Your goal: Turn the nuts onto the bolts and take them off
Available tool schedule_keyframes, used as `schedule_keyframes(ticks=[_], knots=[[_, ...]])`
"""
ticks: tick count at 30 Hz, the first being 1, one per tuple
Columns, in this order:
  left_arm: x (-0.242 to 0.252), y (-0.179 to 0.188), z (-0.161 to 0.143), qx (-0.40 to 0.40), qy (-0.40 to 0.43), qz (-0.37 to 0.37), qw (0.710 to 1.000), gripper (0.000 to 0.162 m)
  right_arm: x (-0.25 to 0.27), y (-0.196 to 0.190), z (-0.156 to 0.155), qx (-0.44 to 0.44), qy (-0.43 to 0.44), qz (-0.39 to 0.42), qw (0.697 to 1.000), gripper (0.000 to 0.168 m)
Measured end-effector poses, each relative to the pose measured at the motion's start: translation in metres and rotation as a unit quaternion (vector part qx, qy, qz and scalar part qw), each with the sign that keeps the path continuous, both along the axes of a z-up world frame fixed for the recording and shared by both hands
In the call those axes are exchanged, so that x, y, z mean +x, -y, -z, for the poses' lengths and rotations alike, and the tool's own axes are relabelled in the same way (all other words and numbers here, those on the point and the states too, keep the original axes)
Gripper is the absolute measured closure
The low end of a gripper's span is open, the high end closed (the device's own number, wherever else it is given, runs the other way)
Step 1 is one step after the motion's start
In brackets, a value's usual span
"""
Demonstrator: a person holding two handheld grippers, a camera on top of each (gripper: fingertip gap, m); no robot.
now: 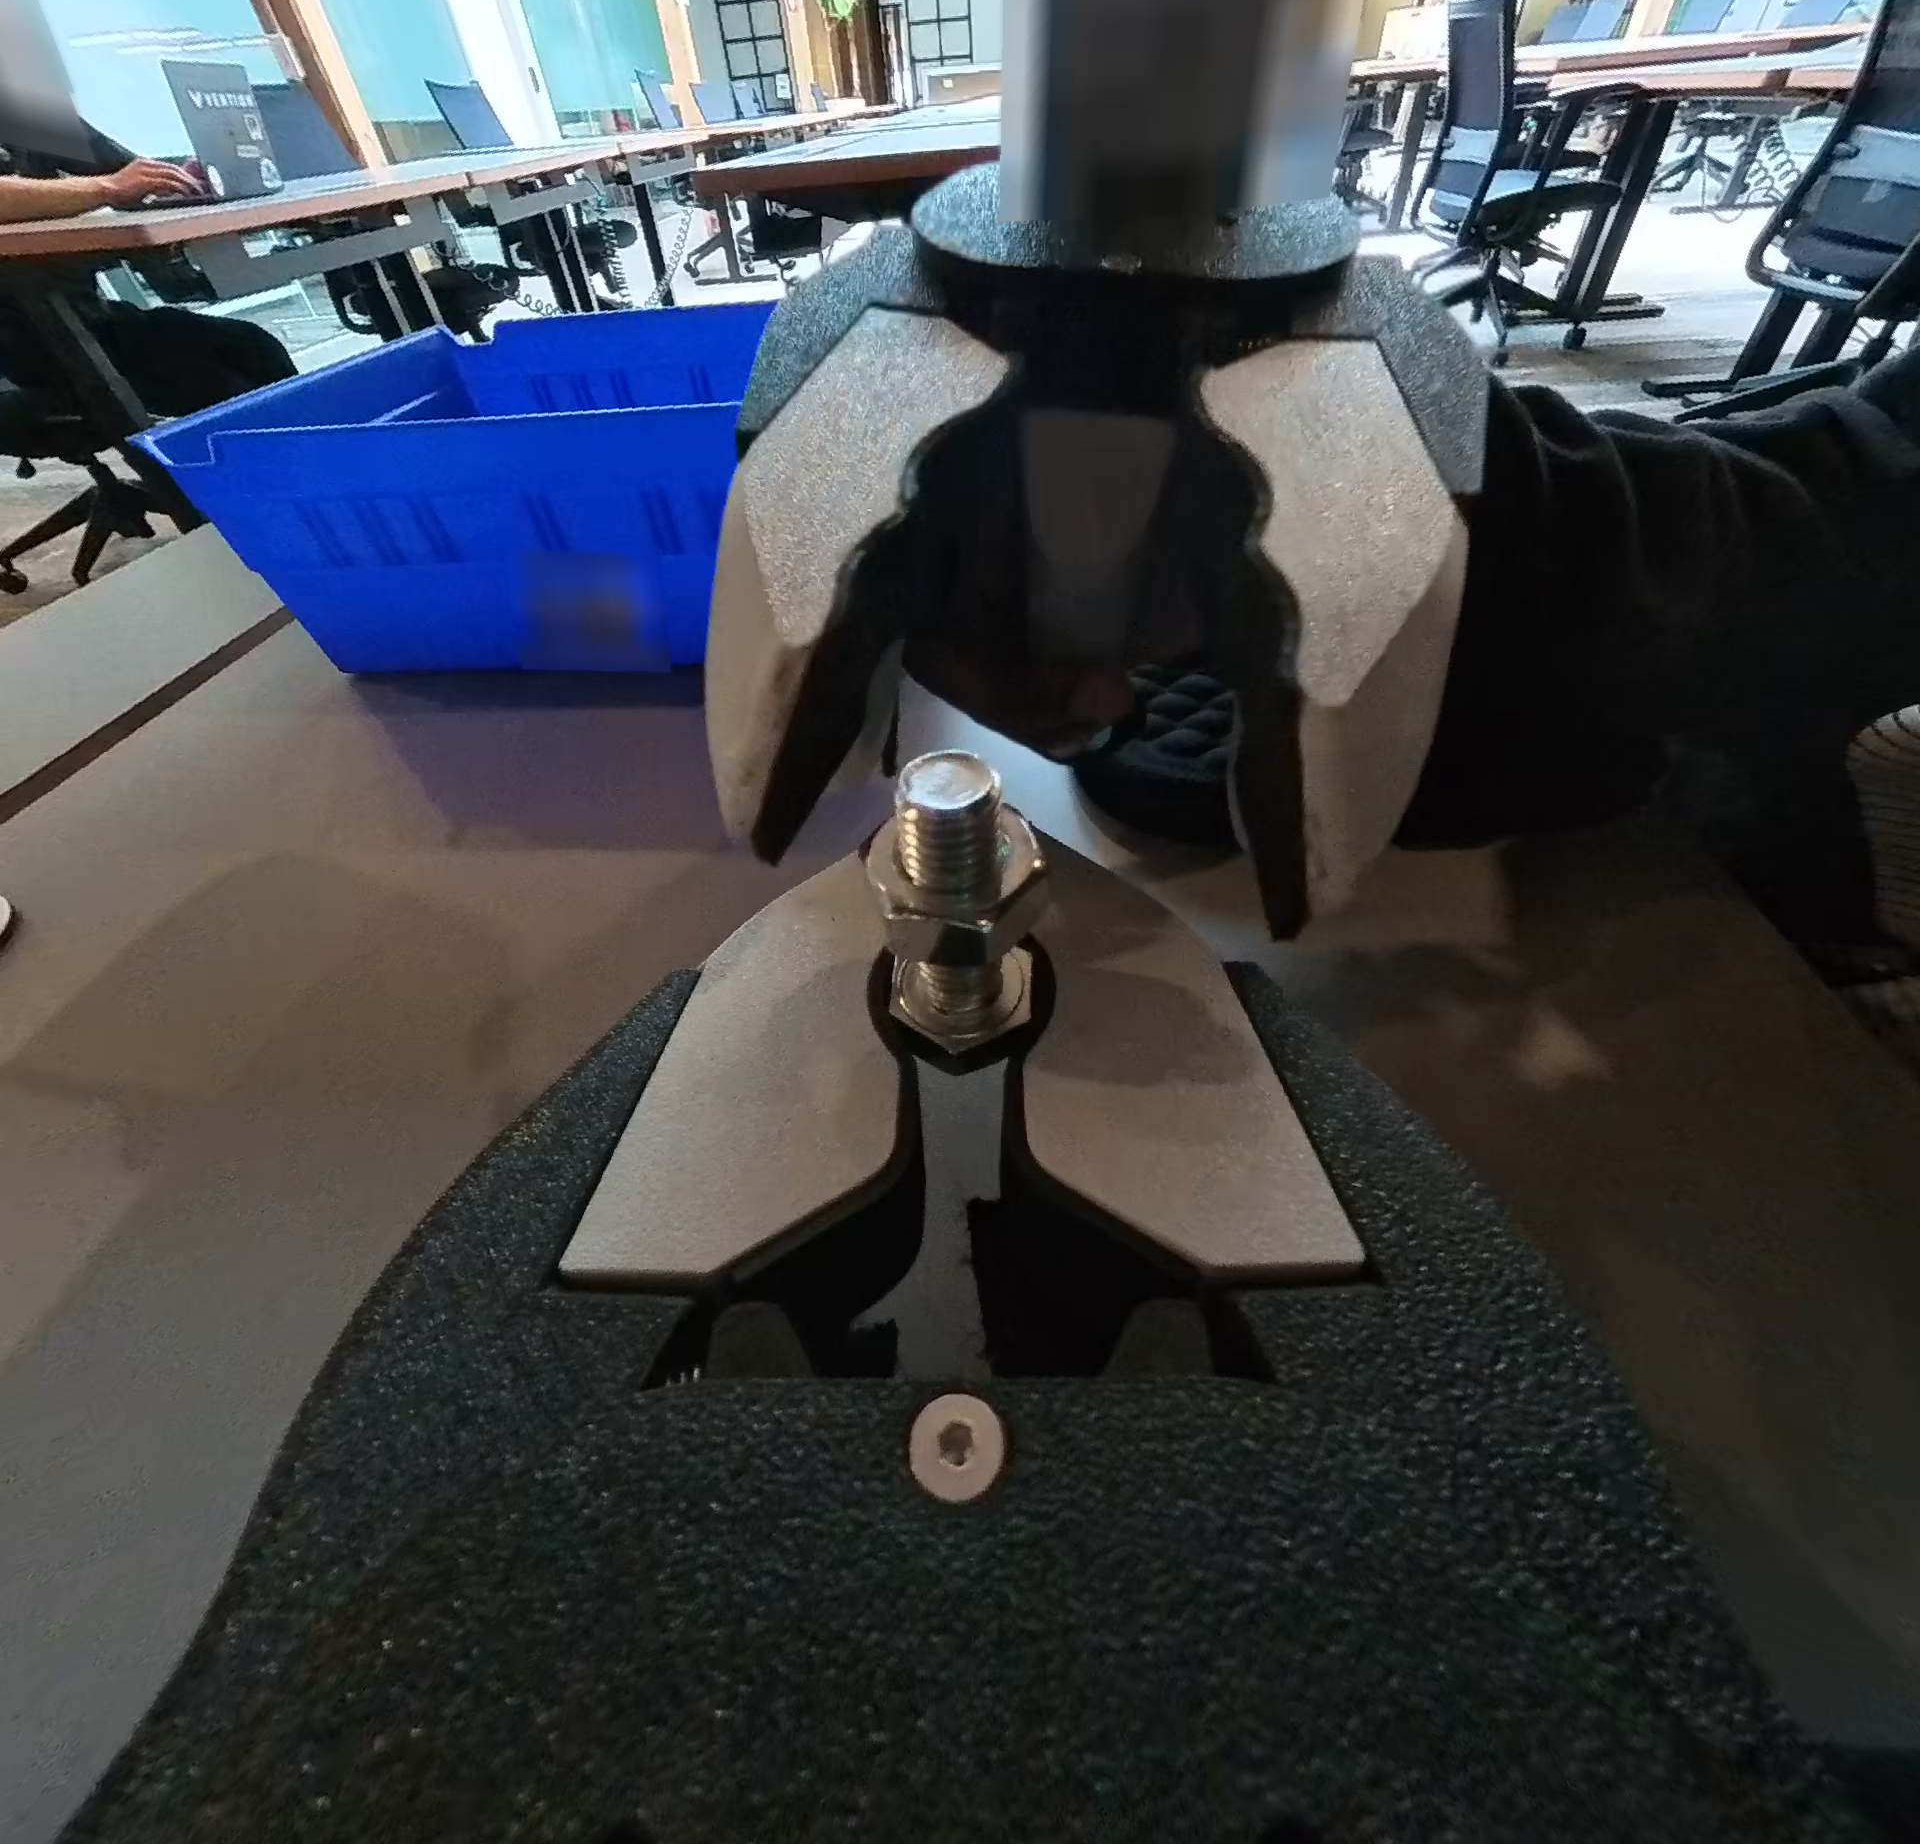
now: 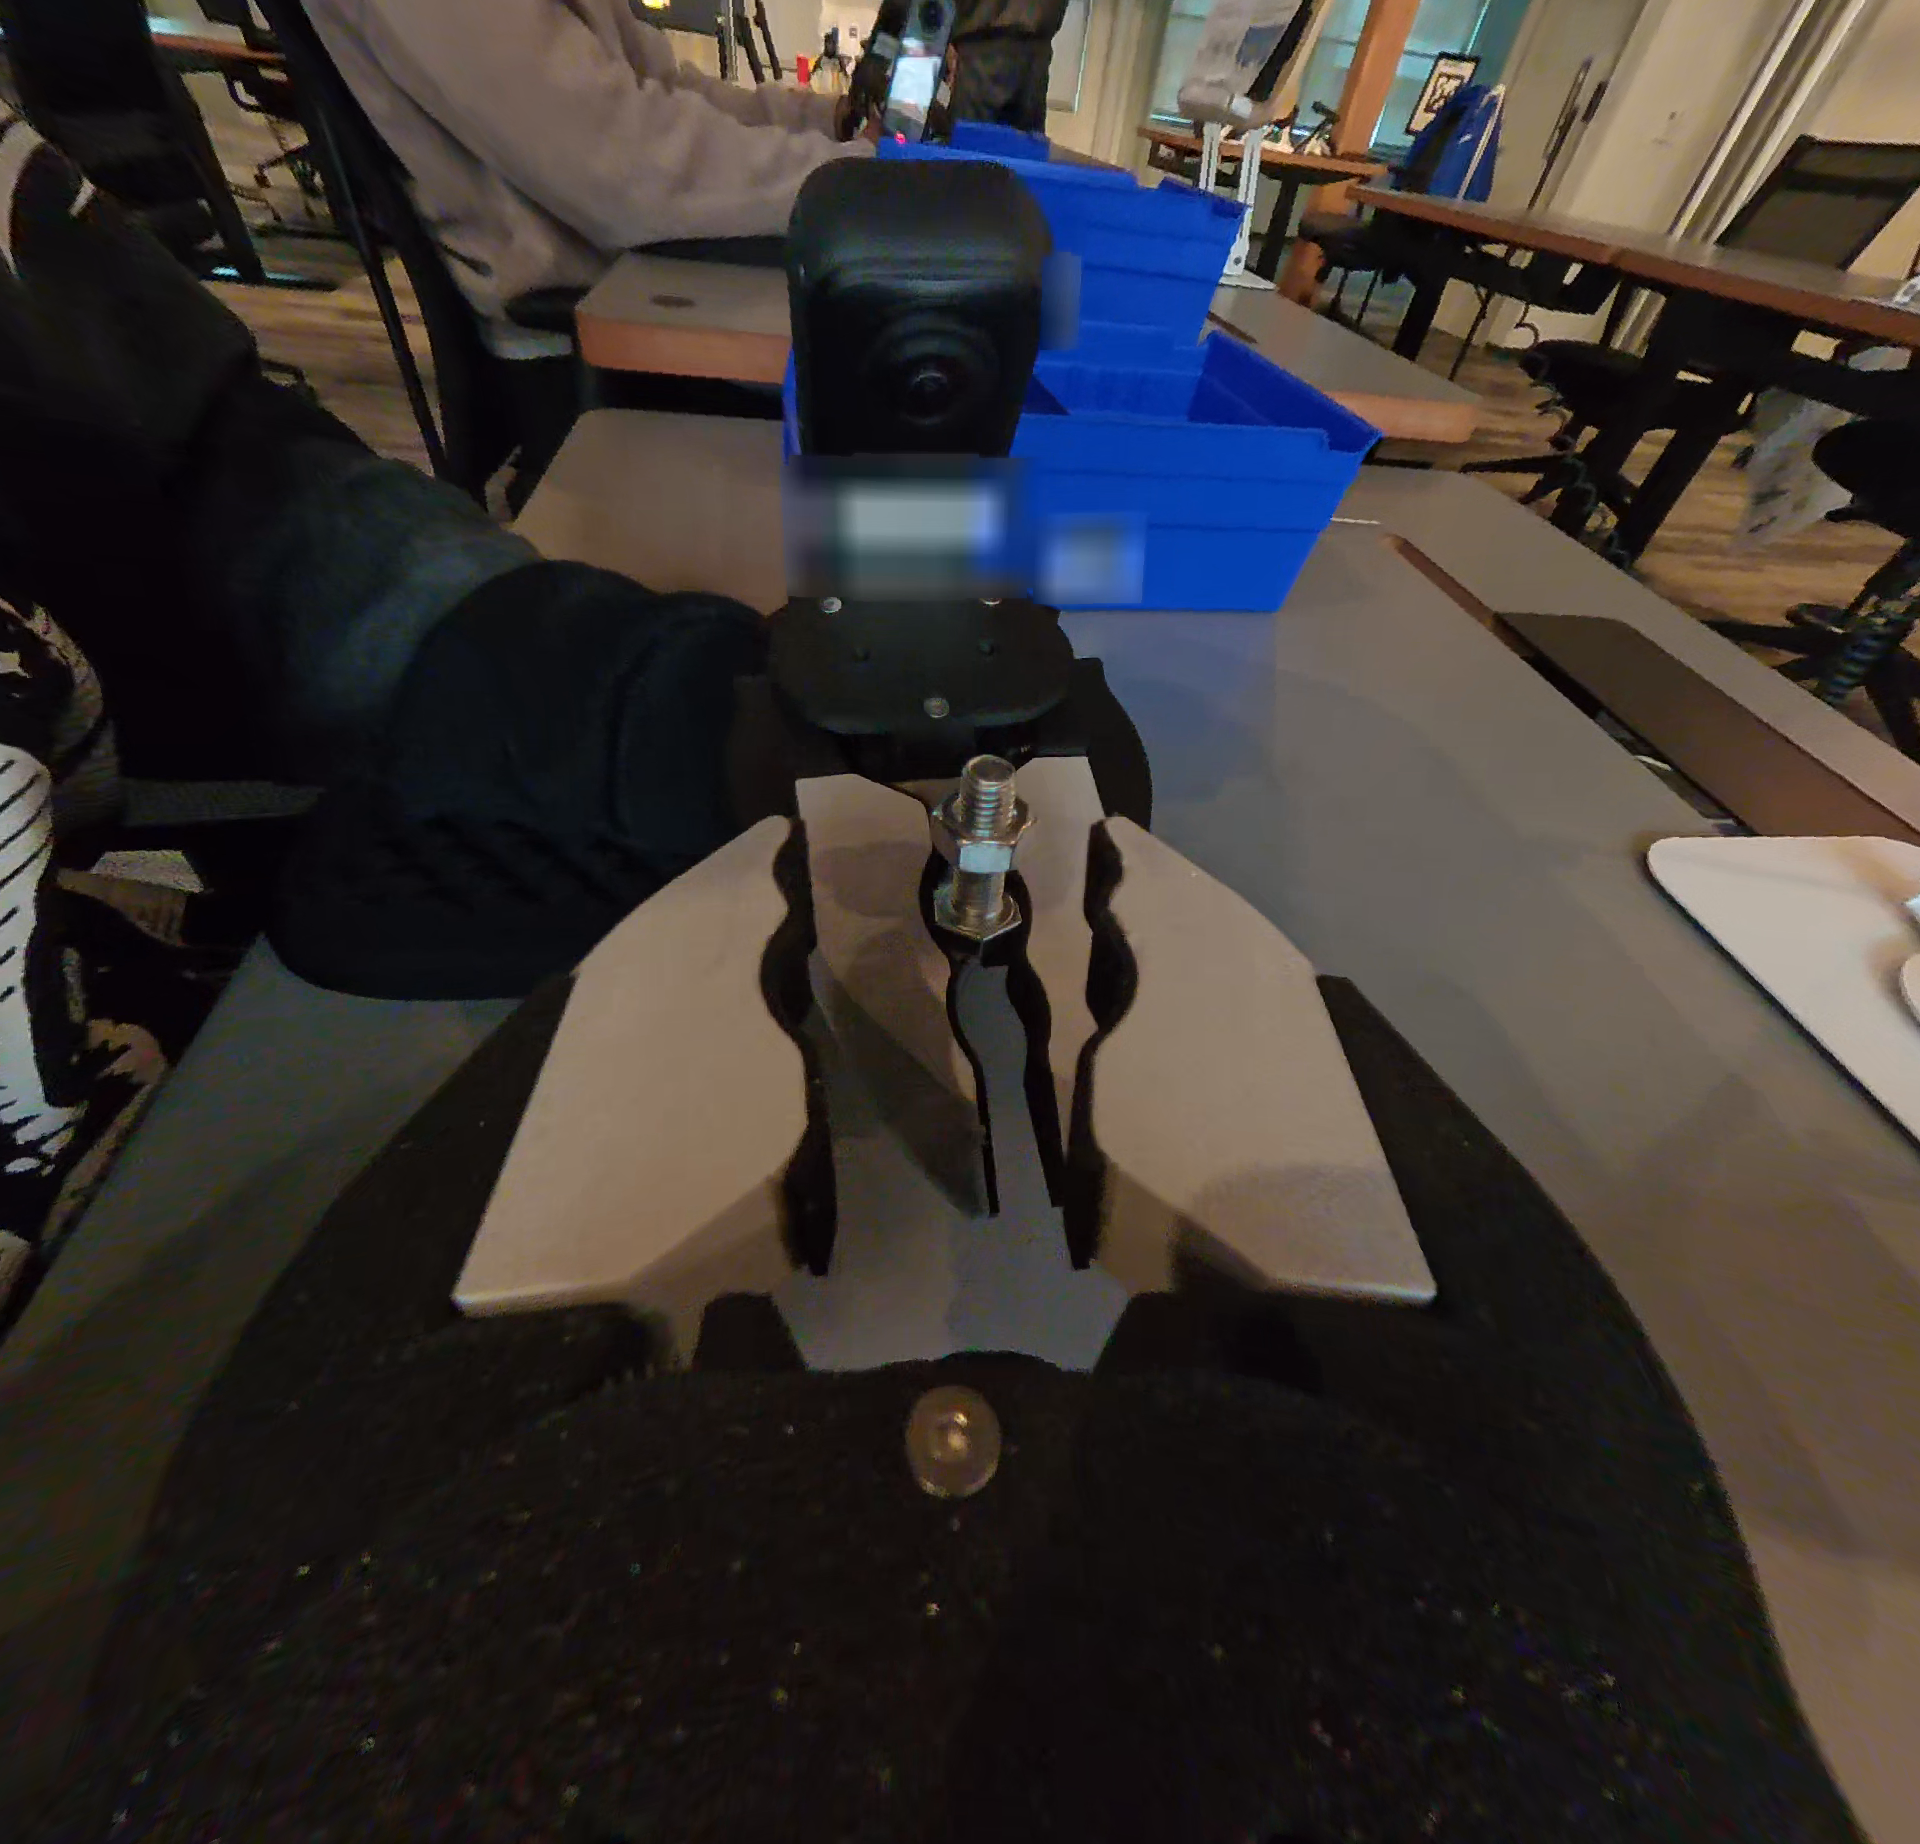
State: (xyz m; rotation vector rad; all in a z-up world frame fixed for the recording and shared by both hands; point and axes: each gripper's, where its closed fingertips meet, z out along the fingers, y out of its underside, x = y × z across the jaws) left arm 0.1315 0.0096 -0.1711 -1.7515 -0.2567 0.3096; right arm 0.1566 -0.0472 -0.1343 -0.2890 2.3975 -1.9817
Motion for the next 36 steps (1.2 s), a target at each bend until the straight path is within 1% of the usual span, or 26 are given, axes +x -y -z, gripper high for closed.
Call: schedule_keyframes(ticks=[2, 3, 5, 6, 7, 8, 10, 12, 13, 14, 15, 18, 19, 20, 22, 23, 24, 26, 27, 30, 34, 35, 36], knots=[[0.0, 0.0, 0.0, 0.001, 0.001, 0.0, 1.0, 0.154, 0.001, 0.0, -0.001, -0.002, -0.001, -0.003, 1.0, 0.12], [0.0, 0.0, 0.0, 0.001, 0.001, 0.0, 1.0, 0.154, 0.002, 0.0, -0.002, -0.005, -0.001, -0.005, 1.0, 0.124], [0.0, 0.0, 0.0, 0.001, 0.0, 0.0, 1.0, 0.154, 0.002, -0.002, -0.003, -0.006, -0.003, -0.005, 1.0, 0.137], [0.0, 0.0, 0.0, -0.001, -0.001, 0.001, 1.0, 0.154, -0.002, -0.005, -0.003, -0.004, -0.005, 0.004, 1.0, 0.146], [0.0, 0.0, 0.0, -0.001, -0.001, 0.0, 1.0, 0.154, -0.004, -0.008, -0.004, -0.006, -0.005, 0.006, 1.0, 0.163], [0.0, 0.0, 0.0, 0.001, 0.001, -0.001, 1.0, 0.153, 0.001, -0.011, -0.008, -0.018, 0.005, -0.012, 1.0, 0.168], [0.0, 0.001, -0.001, 0.002, 0.001, -0.001, 1.0, 0.154, 0.004, -0.014, -0.017, -0.044, 0.029, -0.026, 0.998, 0.168], [0.0, 0.0, 0.0, -0.001, 0.0, 0.0, 1.0, 0.152, 0.0, -0.013, -0.015, -0.04, 0.015, -0.012, 0.999, 0.168], [0.0, 0.0, 0.0, 0.0, 0.0, 0.0, 1.0, 0.154, -0.004, -0.011, -0.013, -0.036, 0.005, 0.001, 0.999, 0.16], [0.0, 0.0, 0.0, 0.001, 0.0, 0.0, 1.0, 0.154, -0.005, -0.008, -0.01, -0.03, -0.001, 0.009, 0.999, 0.146], [0.0, 0.0, 0.0, 0.001, 0.001, 0.0, 1.0, 0.154, -0.005, -0.006, -0.007, -0.021, -0.001, 0.011, 1.0, 0.136], [0.0, 0.0, 0.0, -0.001, 0.0, 0.001, 1.0, 0.154, -0.002, 0.0, 0.0, 0.0, 0.0, 0.008, 1.0, 0.118], [0.0, 0.0, 0.0, 0.0, 0.0, 0.0, 1.0, 0.154, -0.002, 0.0, 0.001, 0.003, -0.003, 0.007, 1.0, 0.119], [0.0, 0.001, 0.0, 0.001, 0.001, 0.0, 1.0, 0.154, -0.001, -0.001, 0.002, 0.006, -0.006, 0.003, 1.0, 0.127], [0.001, 0.0, 0.0, -0.001, -0.001, 0.002, 1.0, 0.154, -0.003, -0.004, 0.001, 0.008, -0.007, 0.009, 1.0, 0.146], [0.001, 0.0, 0.0, -0.003, -0.003, 0.002, 1.0, 0.148, -0.006, -0.008, 0.0, 0.007, -0.007, 0.015, 1.0, 0.162], [0.001, 0.0, 0.0, -0.002, -0.001, 0.001, 1.0, 0.153, -0.002, -0.012, -0.002, 0.0, 0.001, -0.002, 1.0, 0.168], [0.0, 0.001, -0.001, 0.003, 0.002, 0.0, 1.0, 0.154, 0.003, -0.014, -0.013, -0.031, 0.026, -0.022, 0.999, 0.168], [0.0, 0.001, 0.0, 0.001, 0.001, 0.0, 1.0, 0.153, 0.002, -0.013, -0.014, -0.035, 0.024, -0.019, 0.999, 0.164], [0.0, 0.0, 0.0, -0.001, 0.0, 0.001, 1.0, 0.154, -0.004, -0.008, -0.008, -0.02, -0.005, 0.006, 1.0, 0.149], [0.001, 0.0, 0.0, -0.001, 0.0, 0.002, 1.0, 0.153, -0.002, -0.001, -0.001, -0.004, -0.001, 0.004, 1.0, 0.123], [0.001, 0.0, 0.0, -0.001, 0.0, 0.002, 1.0, 0.153, -0.002, 0.0, 0.0, -0.001, -0.004, 0.006, 1.0, 0.121], [0.001, 0.001, 0.0, 0.0, 0.001, 0.001, 1.0, 0.154, -0.002, 0.0, 0.0, 0.001, -0.006, 0.005, 1.0, 0.123]])
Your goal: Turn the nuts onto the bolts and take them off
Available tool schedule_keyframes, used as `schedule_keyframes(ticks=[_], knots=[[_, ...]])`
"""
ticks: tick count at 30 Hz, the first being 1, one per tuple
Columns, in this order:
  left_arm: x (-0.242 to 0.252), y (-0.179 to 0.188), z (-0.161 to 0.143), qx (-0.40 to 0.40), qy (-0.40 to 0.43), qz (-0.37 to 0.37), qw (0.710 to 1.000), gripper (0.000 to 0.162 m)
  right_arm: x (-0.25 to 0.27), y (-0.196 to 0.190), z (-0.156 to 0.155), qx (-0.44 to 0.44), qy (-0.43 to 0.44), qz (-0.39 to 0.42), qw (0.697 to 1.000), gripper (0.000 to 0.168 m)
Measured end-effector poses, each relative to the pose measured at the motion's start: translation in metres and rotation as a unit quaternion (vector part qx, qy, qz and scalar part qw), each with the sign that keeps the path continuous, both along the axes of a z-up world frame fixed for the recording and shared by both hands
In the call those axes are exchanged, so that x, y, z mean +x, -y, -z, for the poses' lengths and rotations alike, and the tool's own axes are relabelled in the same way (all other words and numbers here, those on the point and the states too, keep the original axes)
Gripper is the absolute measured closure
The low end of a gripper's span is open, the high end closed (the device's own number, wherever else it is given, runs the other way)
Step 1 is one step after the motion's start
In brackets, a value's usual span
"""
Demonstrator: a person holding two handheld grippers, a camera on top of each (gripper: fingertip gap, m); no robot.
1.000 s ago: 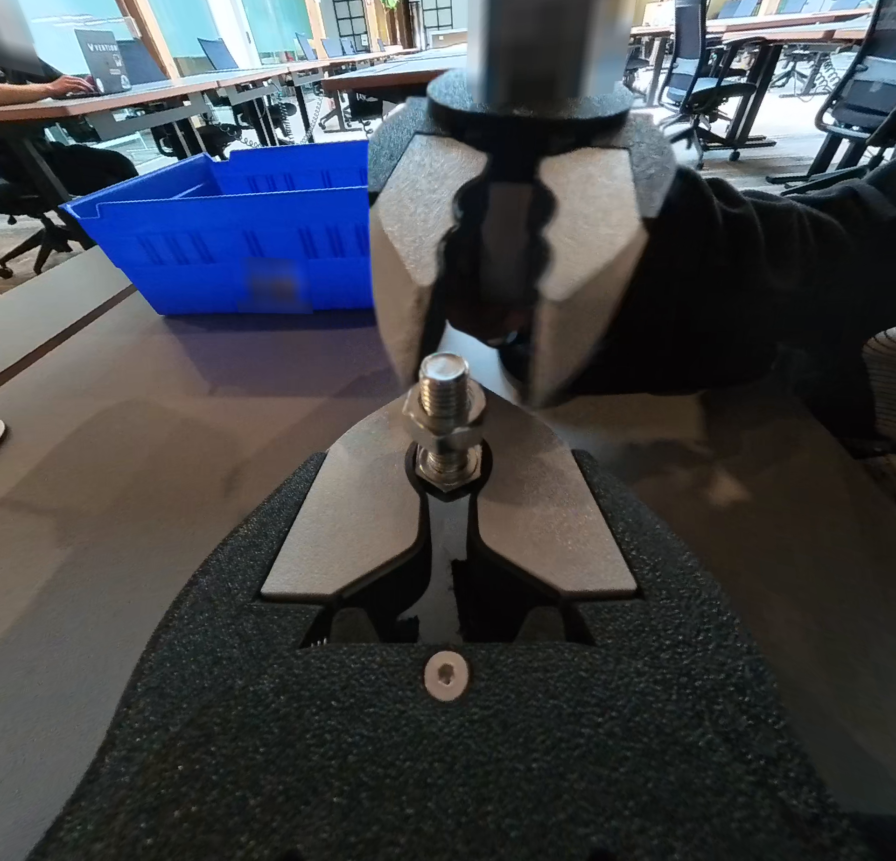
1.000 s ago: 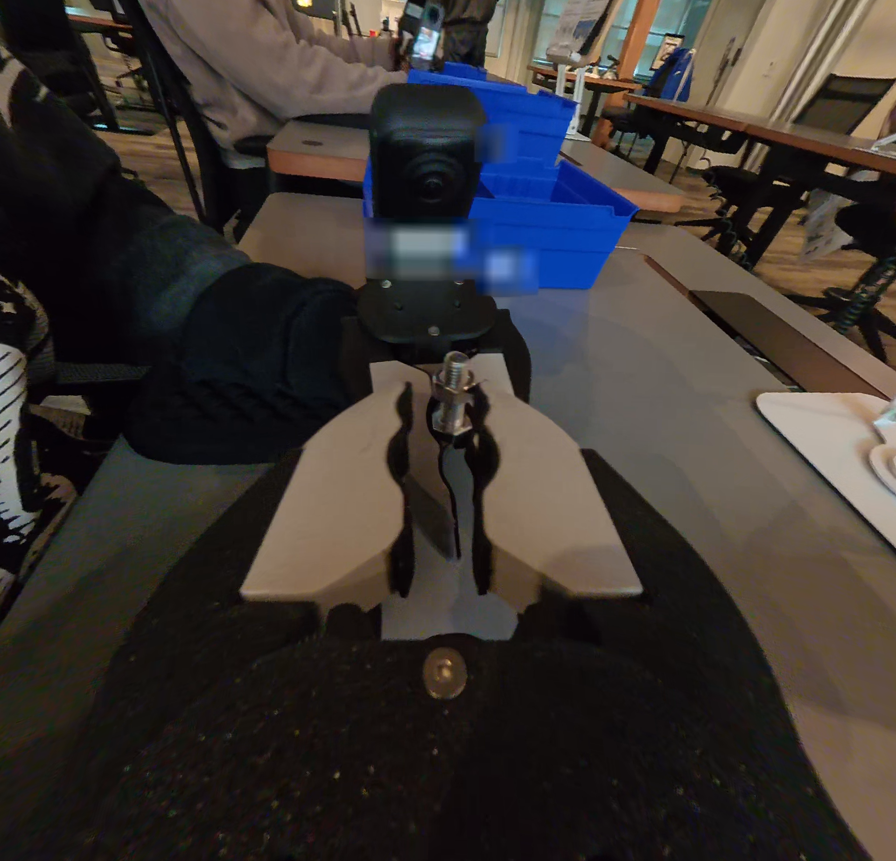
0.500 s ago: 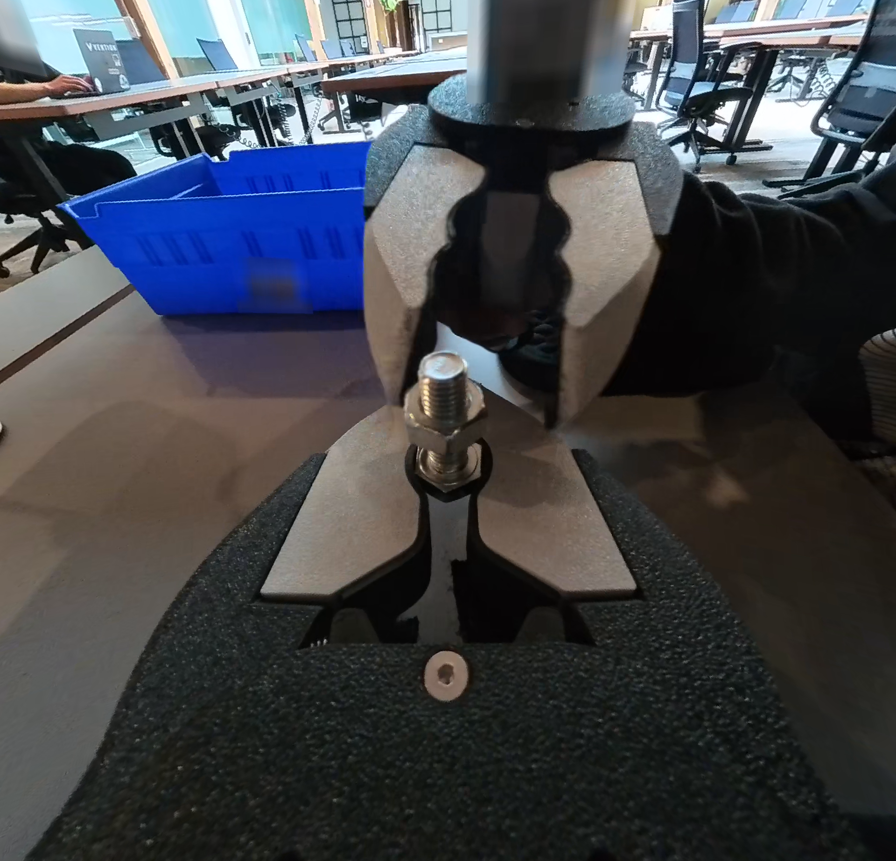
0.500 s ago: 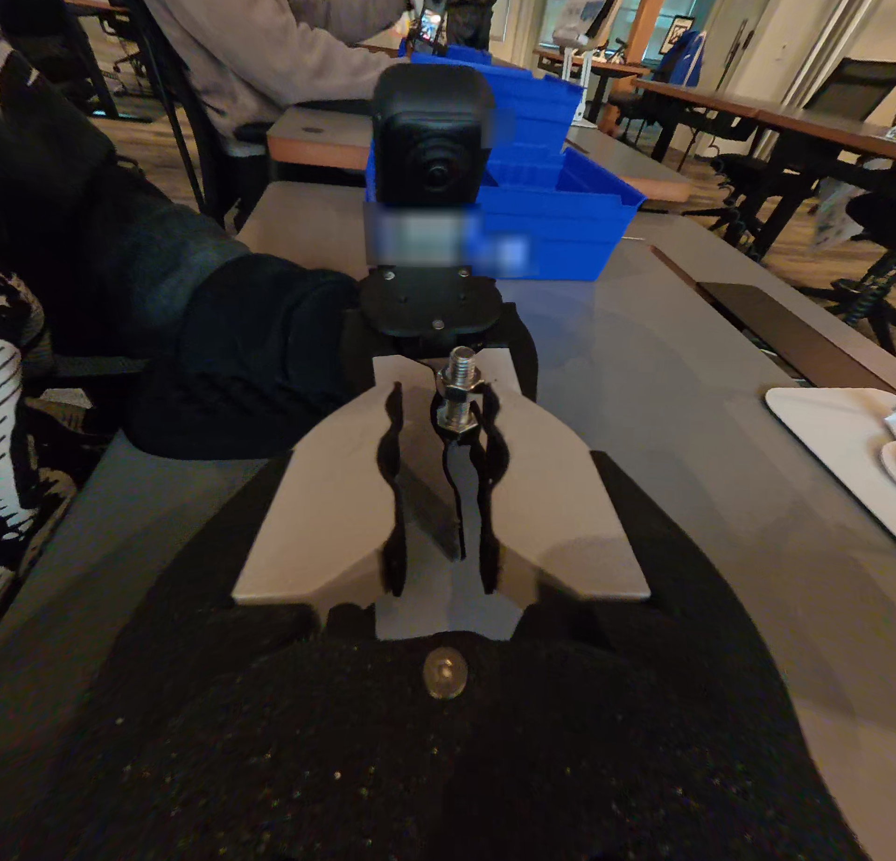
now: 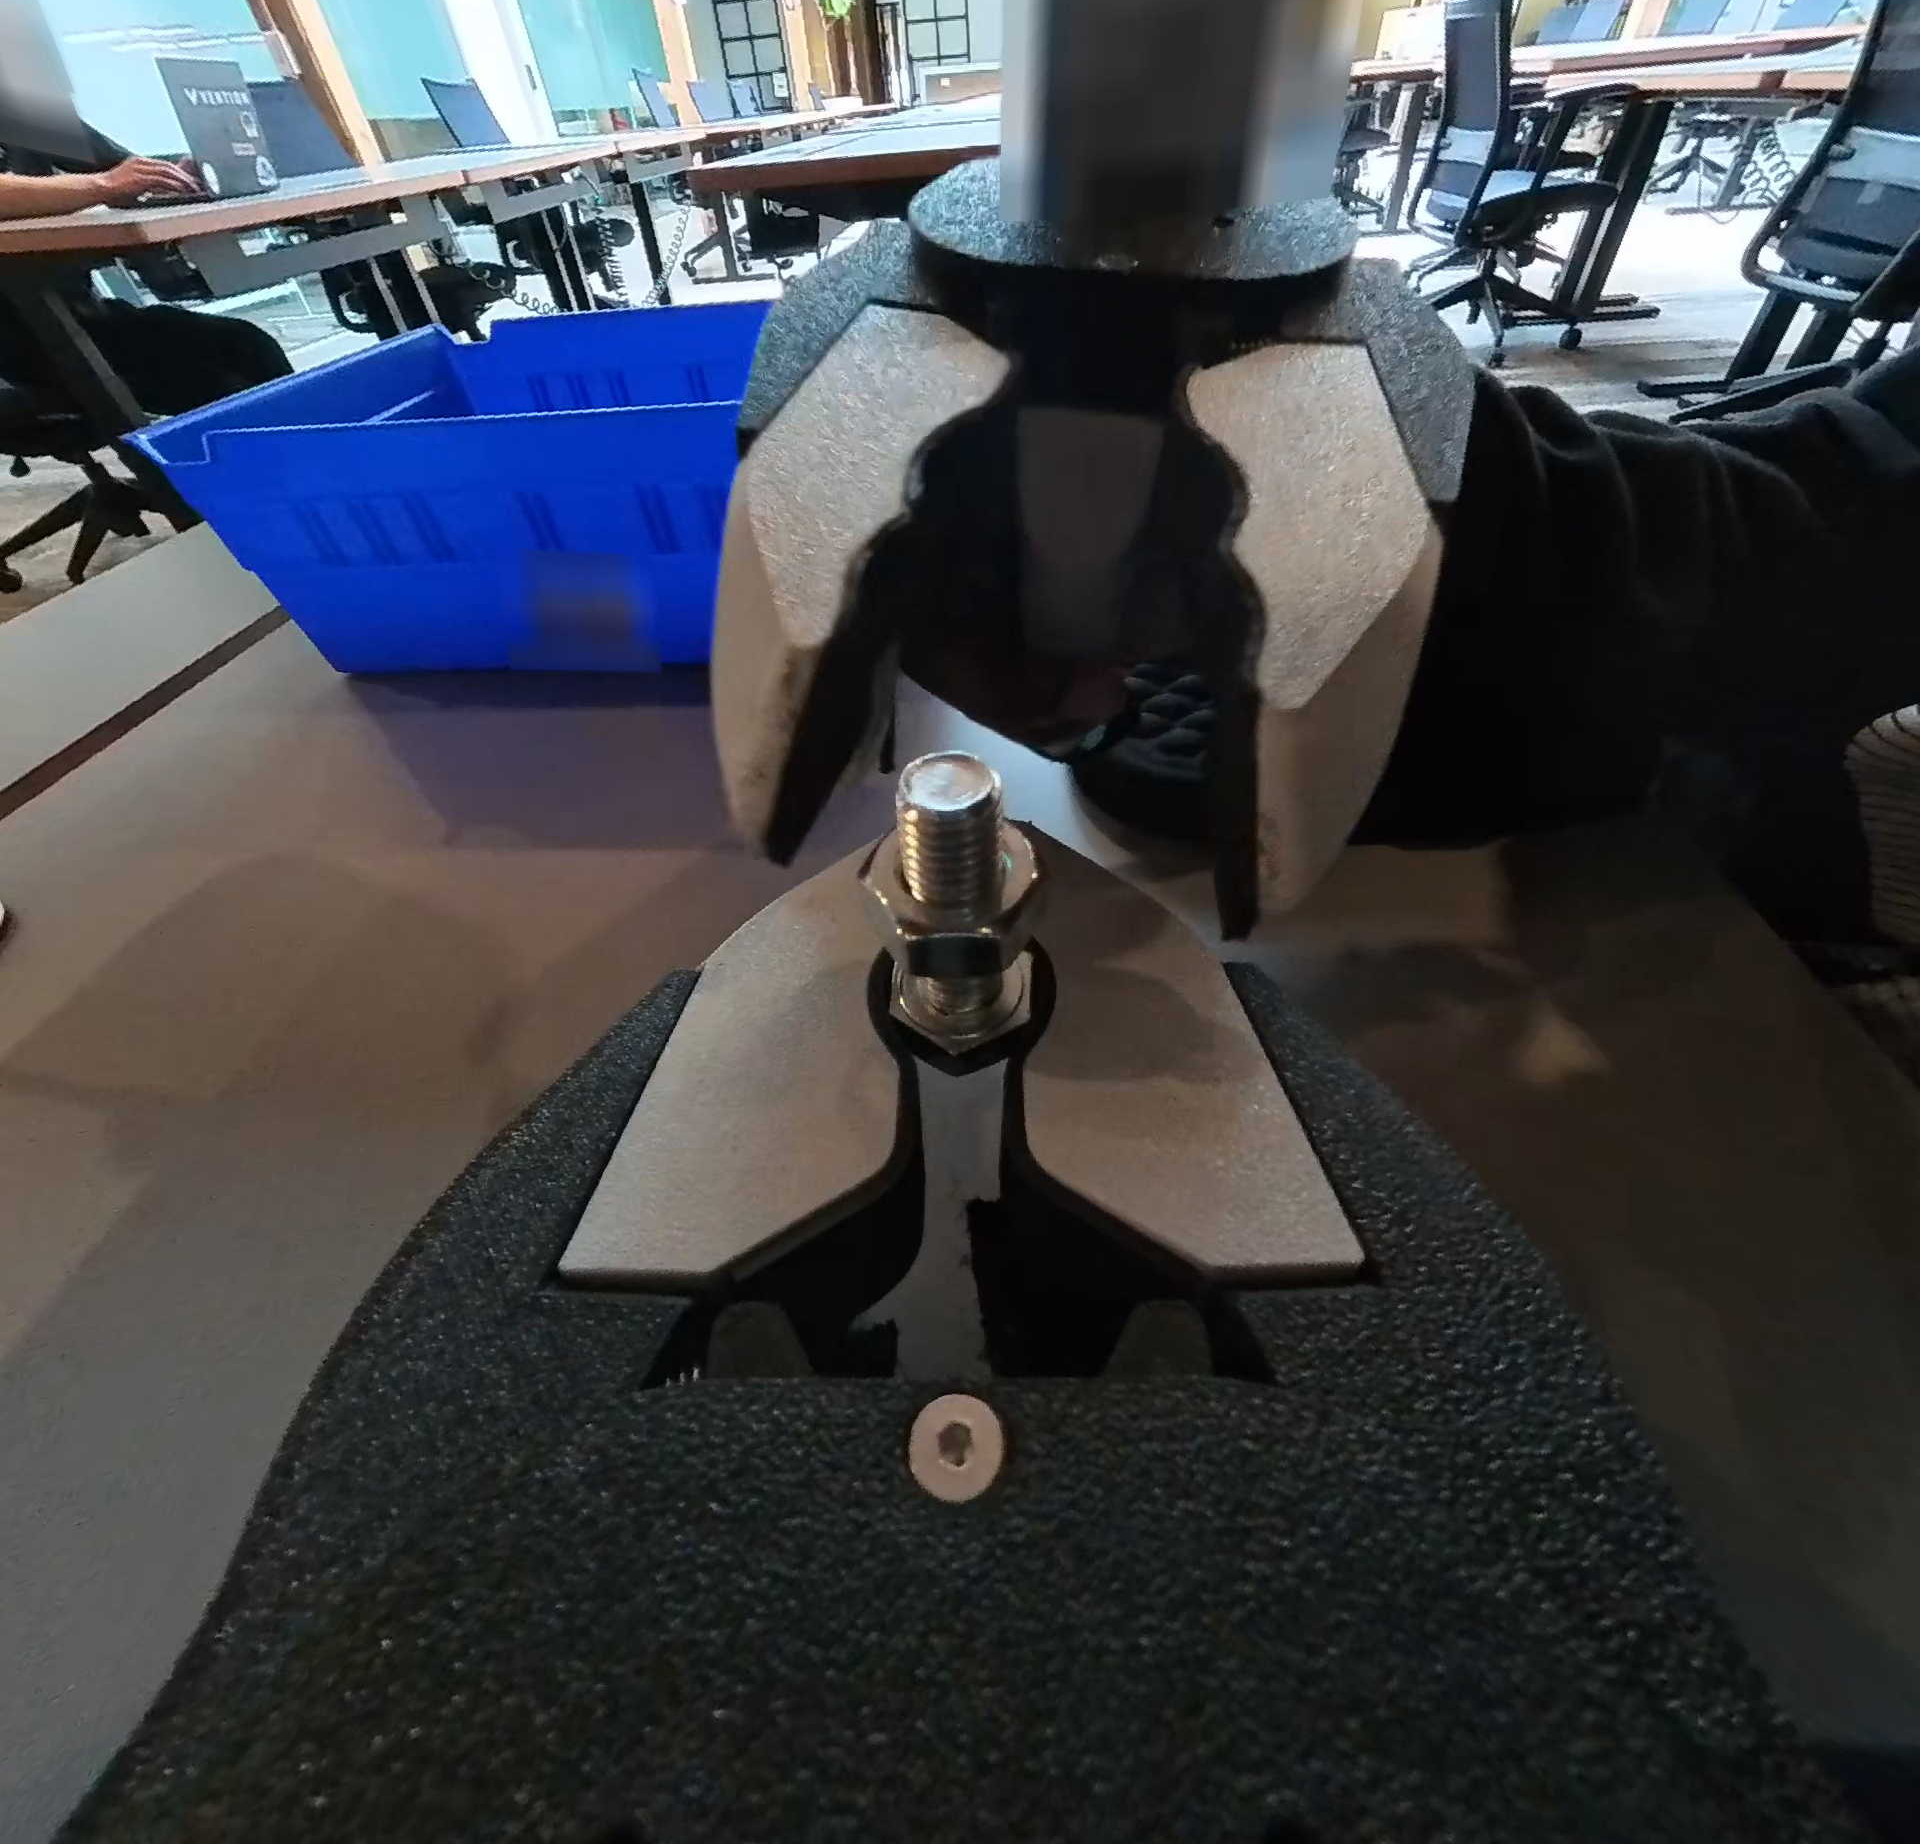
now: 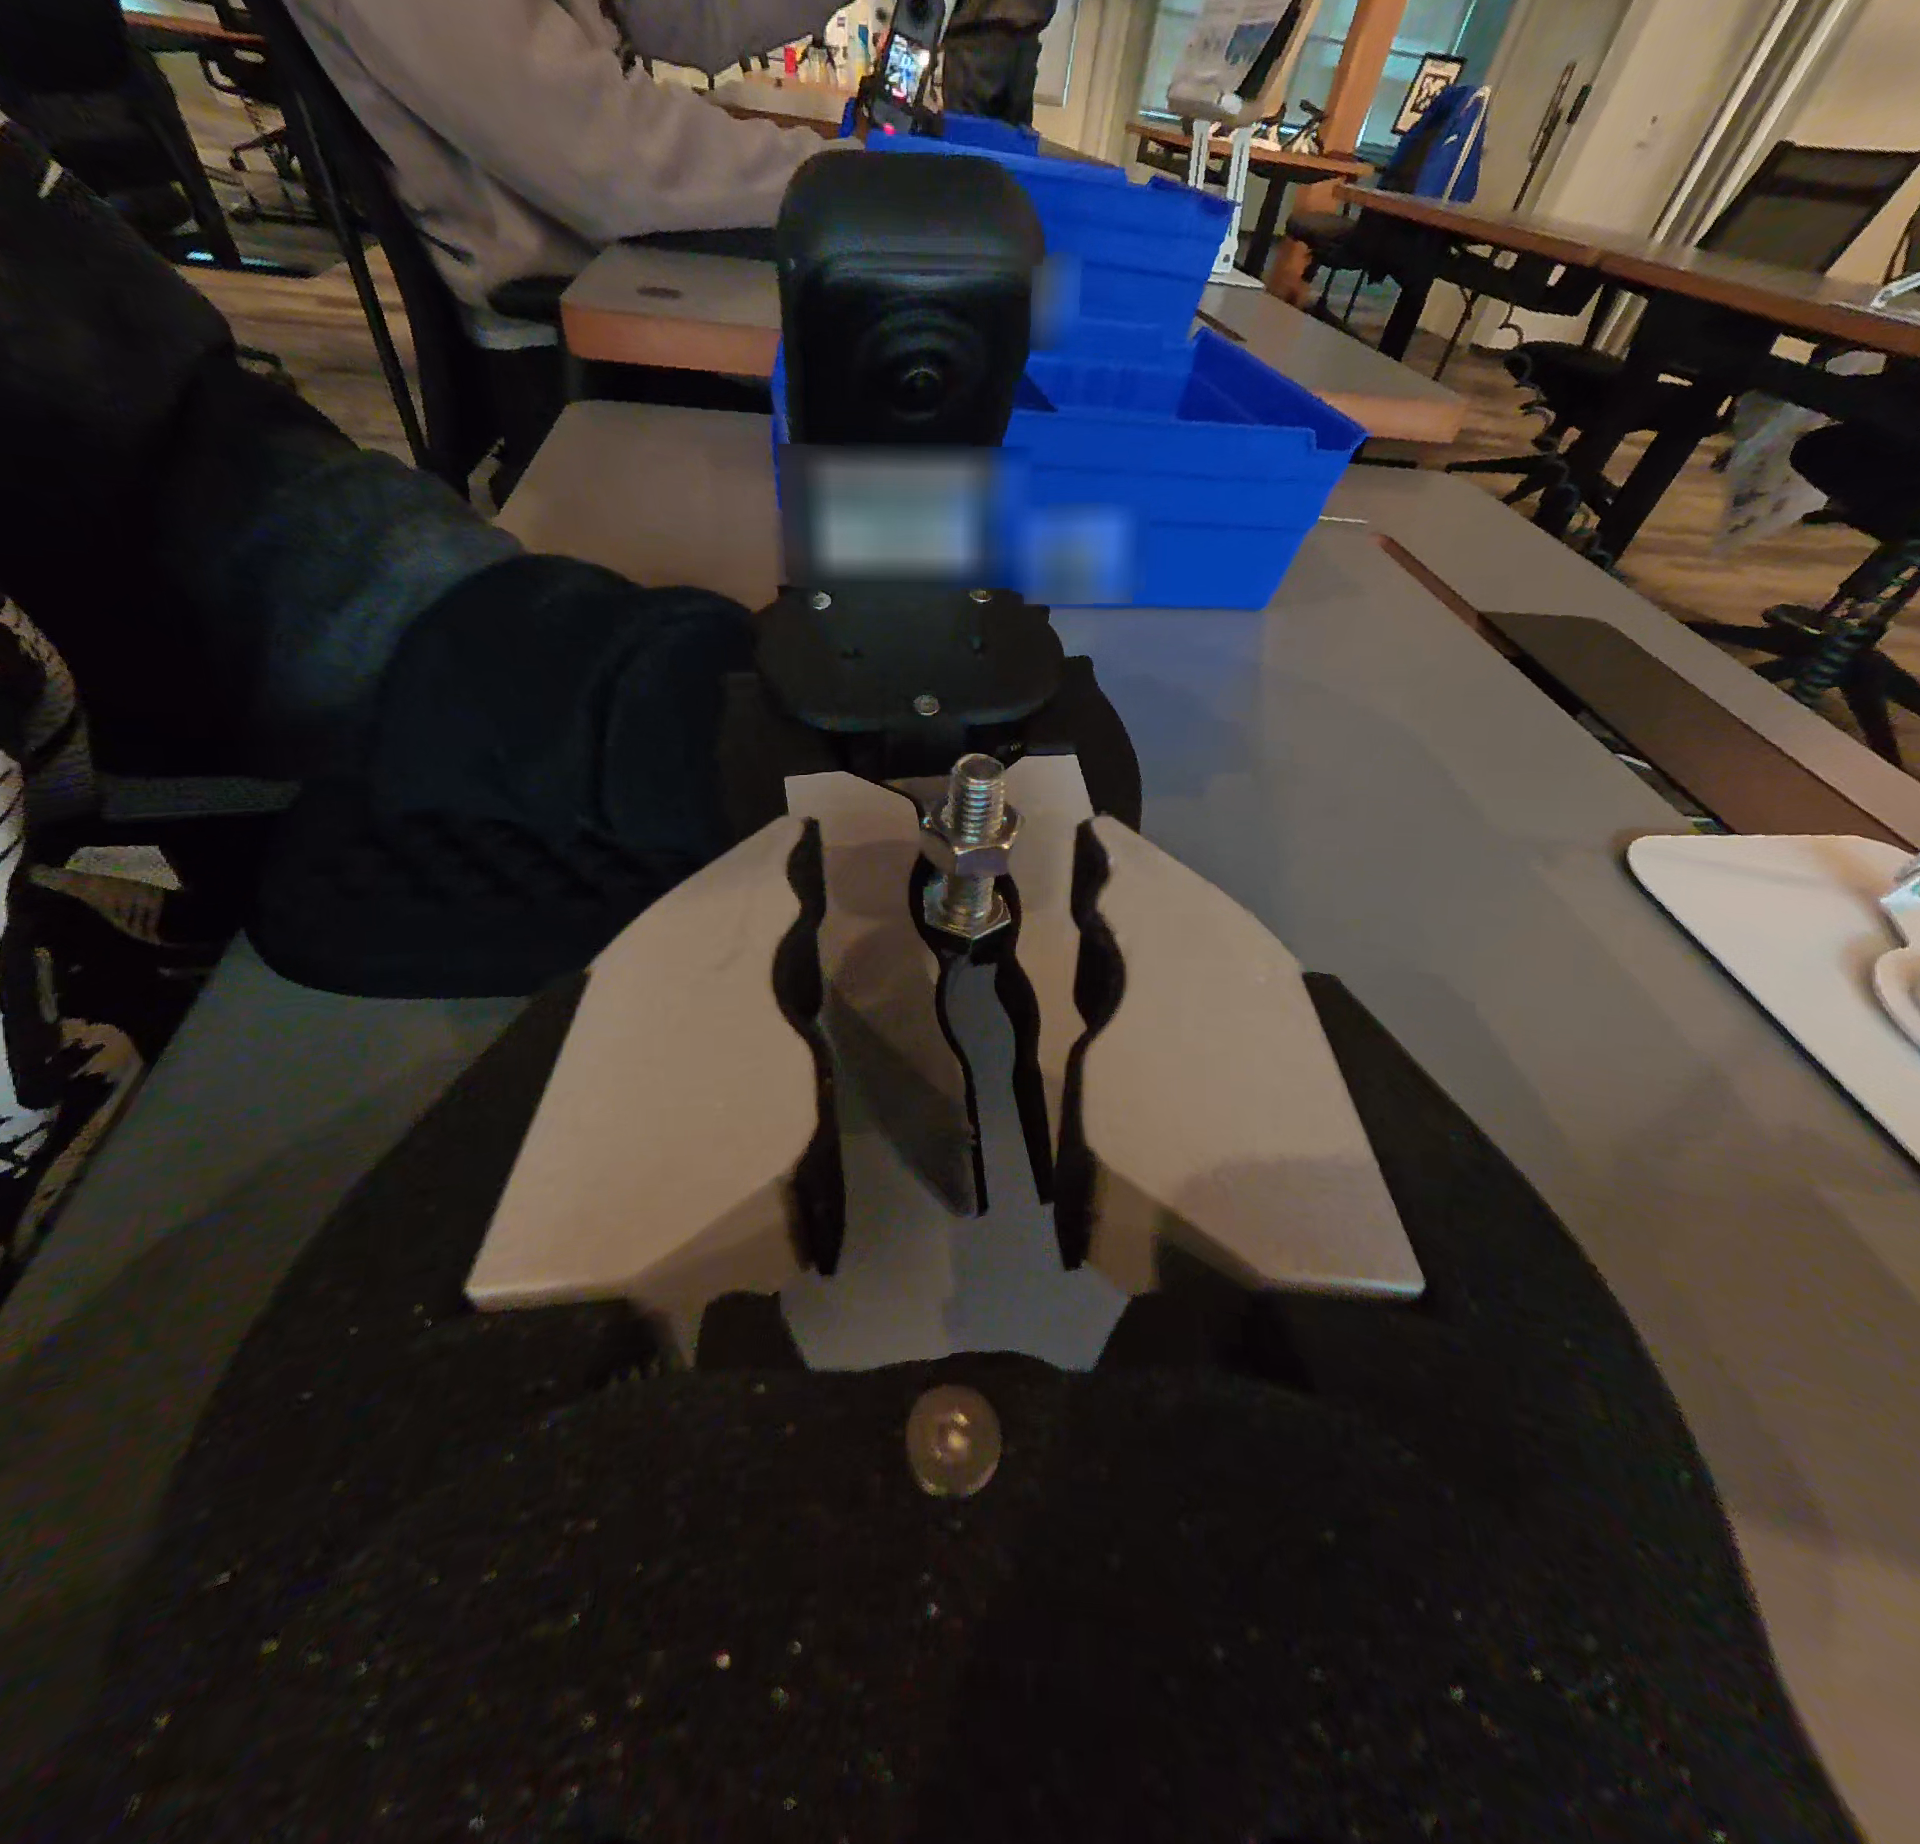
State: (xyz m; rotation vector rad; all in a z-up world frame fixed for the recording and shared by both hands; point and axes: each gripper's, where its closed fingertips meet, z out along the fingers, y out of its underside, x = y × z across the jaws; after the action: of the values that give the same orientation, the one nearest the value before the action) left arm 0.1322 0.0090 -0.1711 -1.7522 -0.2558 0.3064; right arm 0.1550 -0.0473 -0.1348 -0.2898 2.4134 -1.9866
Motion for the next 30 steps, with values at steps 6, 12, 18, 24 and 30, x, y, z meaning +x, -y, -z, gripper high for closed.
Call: schedule_keyframes(ticks=[6, 12, 18, 24, 30], knots=[[0.0, 0.001, 0.0, 0.002, 0.002, -0.001, 1.0, 0.153, 0.005, -0.014, -0.011, -0.028, 0.023, -0.028, 0.999, 0.168], [0.0, 0.0, 0.0, 0.001, 0.001, 0.0, 1.0, 0.153, -0.004, -0.003, -0.001, -0.004, 0.009, 0.008, 1.0, 0.128], [0.0, 0.001, 0.0, 0.001, 0.0, 0.0, 1.0, 0.154, -0.004, -0.008, 0.003, 0.014, -0.006, 0.006, 1.0, 0.166], [0.0, 0.0, 0.0, 0.0, 0.001, 0.0, 1.0, 0.154, -0.005, -0.005, -0.005, -0.016, 0.003, 0.006, 1.0, 0.14], [0.0, 0.001, 0.0, 0.001, 0.001, 0.0, 1.0, 0.154, -0.004, -0.004, 0.004, 0.016, -0.007, 0.007, 1.0, 0.149]])
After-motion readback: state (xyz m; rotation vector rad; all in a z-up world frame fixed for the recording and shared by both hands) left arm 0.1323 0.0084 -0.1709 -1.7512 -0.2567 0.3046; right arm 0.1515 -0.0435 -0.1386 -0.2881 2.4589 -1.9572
